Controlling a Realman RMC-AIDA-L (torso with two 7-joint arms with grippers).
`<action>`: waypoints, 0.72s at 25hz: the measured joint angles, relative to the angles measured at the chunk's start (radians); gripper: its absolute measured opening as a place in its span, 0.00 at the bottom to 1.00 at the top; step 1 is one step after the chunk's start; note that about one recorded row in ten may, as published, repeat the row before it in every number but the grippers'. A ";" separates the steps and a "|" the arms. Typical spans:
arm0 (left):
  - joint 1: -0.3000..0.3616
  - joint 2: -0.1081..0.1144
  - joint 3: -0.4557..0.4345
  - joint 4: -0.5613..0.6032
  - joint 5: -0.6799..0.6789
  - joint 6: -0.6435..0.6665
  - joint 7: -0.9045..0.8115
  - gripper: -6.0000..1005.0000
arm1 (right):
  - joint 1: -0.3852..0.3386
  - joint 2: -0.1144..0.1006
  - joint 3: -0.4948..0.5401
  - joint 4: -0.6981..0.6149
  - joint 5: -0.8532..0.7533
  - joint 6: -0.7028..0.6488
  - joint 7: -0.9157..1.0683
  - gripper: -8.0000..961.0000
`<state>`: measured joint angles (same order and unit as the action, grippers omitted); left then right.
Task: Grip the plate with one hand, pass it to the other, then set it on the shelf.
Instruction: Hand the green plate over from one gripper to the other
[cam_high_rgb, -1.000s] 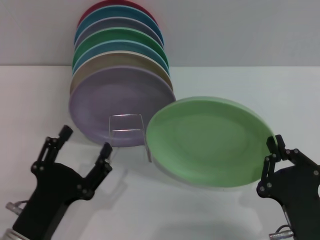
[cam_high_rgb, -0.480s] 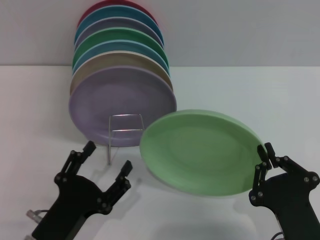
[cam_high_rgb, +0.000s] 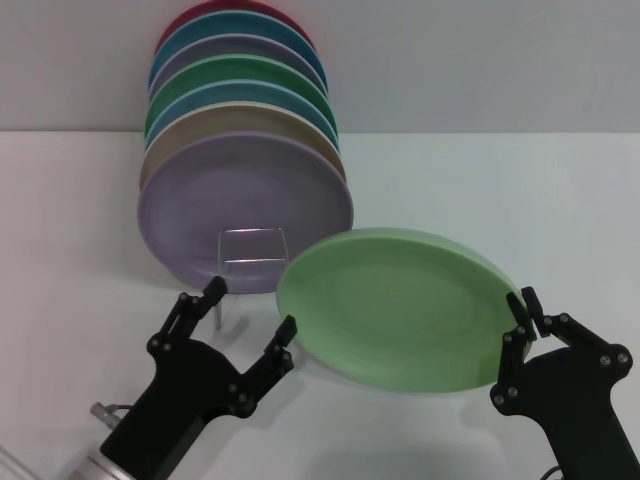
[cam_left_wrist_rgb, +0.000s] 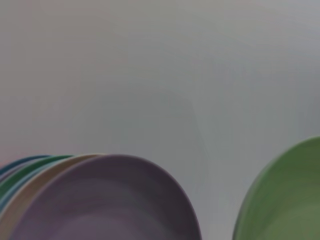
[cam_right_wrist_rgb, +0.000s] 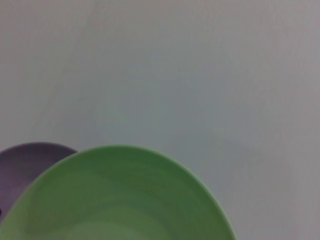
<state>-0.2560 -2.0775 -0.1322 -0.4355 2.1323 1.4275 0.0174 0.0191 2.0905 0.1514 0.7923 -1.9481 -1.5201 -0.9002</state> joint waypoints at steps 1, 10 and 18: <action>-0.005 0.000 -0.001 -0.004 0.000 -0.012 0.000 0.76 | 0.000 -0.001 -0.002 0.001 0.000 -0.001 -0.004 0.03; -0.028 -0.001 -0.004 -0.006 -0.005 -0.024 0.003 0.75 | 0.006 -0.003 -0.003 -0.004 0.000 -0.005 -0.013 0.03; -0.039 0.001 -0.017 -0.004 -0.007 -0.024 0.003 0.75 | 0.017 -0.005 -0.006 -0.003 0.000 -0.006 -0.012 0.03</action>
<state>-0.2955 -2.0770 -0.1487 -0.4395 2.1256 1.4030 0.0199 0.0359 2.0859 0.1458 0.7896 -1.9480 -1.5259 -0.9120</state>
